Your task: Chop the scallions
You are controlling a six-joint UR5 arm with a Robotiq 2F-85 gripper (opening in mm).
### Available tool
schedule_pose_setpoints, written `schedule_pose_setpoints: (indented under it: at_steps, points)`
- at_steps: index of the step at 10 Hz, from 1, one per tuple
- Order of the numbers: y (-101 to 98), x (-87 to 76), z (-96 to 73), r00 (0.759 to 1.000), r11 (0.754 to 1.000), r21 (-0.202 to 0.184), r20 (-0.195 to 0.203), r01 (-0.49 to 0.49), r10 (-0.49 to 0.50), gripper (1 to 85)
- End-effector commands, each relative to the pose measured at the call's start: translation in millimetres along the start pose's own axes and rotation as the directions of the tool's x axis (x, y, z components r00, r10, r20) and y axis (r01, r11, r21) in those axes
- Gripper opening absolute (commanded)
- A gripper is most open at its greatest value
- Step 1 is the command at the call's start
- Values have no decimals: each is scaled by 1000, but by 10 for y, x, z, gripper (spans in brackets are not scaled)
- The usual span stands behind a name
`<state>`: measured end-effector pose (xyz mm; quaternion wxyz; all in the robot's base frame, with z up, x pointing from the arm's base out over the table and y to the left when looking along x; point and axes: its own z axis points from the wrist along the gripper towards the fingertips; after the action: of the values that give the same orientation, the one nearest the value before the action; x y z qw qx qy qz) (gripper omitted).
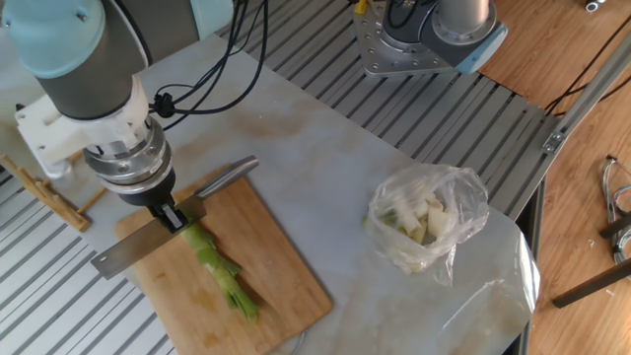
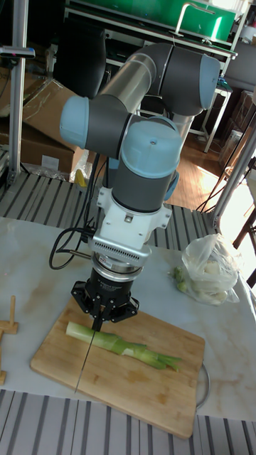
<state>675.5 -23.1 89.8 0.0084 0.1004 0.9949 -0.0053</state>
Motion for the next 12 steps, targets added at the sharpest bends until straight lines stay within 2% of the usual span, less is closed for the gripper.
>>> schedule_pose_setpoints:
  at_steps: [1,12]
  points:
    - [25,-47,37,1000,1000,-9,10,0,0,10]
    - [8,-127,57,999,999,4,36,36,-36,10]
